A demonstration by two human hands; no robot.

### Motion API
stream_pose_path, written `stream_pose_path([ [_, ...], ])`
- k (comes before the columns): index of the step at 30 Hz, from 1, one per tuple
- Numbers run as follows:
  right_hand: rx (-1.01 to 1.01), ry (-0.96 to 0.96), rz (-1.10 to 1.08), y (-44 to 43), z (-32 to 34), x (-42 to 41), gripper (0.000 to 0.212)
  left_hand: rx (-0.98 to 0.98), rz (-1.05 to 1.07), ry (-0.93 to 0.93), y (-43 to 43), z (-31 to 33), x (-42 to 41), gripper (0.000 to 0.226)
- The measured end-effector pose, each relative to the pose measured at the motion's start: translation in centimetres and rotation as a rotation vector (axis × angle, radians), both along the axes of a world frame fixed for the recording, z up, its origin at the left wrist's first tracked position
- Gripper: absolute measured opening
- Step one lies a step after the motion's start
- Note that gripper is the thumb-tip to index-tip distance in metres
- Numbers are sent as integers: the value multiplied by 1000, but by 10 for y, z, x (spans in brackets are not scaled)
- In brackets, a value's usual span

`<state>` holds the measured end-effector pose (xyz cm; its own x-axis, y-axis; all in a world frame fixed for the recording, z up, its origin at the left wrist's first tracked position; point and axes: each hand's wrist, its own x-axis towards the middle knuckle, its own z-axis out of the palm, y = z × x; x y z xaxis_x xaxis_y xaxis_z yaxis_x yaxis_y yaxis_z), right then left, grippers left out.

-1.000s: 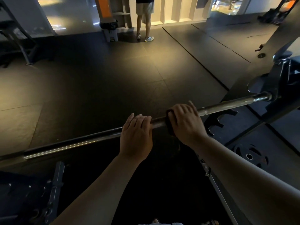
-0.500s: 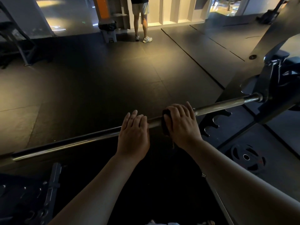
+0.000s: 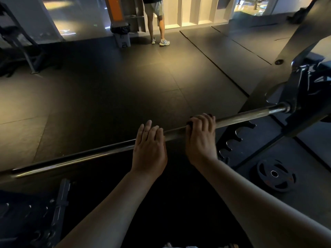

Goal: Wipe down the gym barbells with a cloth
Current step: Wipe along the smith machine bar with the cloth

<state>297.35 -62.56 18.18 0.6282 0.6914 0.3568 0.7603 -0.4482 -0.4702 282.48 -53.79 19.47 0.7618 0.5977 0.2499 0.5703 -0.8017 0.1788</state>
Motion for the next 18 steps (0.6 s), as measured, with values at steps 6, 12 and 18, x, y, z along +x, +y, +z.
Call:
stream_pose_path([
  [6,-86,-309,286,-17,-3,33,40,1,-5,-27,-2,-3,6,49],
  [12,84,20,-38,-13,-15,13,44,13,34,-26,-6,-3,13,44],
  [18,-105,-249,262,-26,-4,52,44,14,13,-36,-3,-4,13,41],
])
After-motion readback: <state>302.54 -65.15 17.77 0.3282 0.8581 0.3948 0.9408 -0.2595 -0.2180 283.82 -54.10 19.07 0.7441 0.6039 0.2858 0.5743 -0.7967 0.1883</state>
